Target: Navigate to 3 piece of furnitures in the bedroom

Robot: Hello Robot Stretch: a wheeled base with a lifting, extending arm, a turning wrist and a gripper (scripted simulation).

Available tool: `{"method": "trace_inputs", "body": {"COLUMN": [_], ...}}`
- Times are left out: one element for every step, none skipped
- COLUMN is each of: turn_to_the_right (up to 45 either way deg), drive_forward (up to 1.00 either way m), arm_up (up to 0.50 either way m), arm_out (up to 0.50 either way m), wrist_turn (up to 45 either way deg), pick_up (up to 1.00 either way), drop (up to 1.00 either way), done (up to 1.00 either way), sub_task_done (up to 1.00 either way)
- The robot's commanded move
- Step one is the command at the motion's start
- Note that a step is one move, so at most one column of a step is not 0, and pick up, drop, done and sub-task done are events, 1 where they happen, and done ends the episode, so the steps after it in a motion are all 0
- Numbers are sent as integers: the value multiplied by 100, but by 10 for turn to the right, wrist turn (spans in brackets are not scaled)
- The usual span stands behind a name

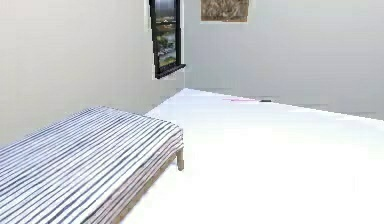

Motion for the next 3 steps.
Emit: {"method": "trace_inputs", "body": {"turn_to_the_right": [450, 450, 0], "drive_forward": [0, 0, 85], "arm_up": [0, 0, 0], "arm_out": [0, 0, 0], "wrist_turn": [0, 0, 0], "pick_up": [0, 0, 0], "drop": [0, 0, 0], "done": [0, 0, 0], "sub_task_done": [0, 0, 0]}}
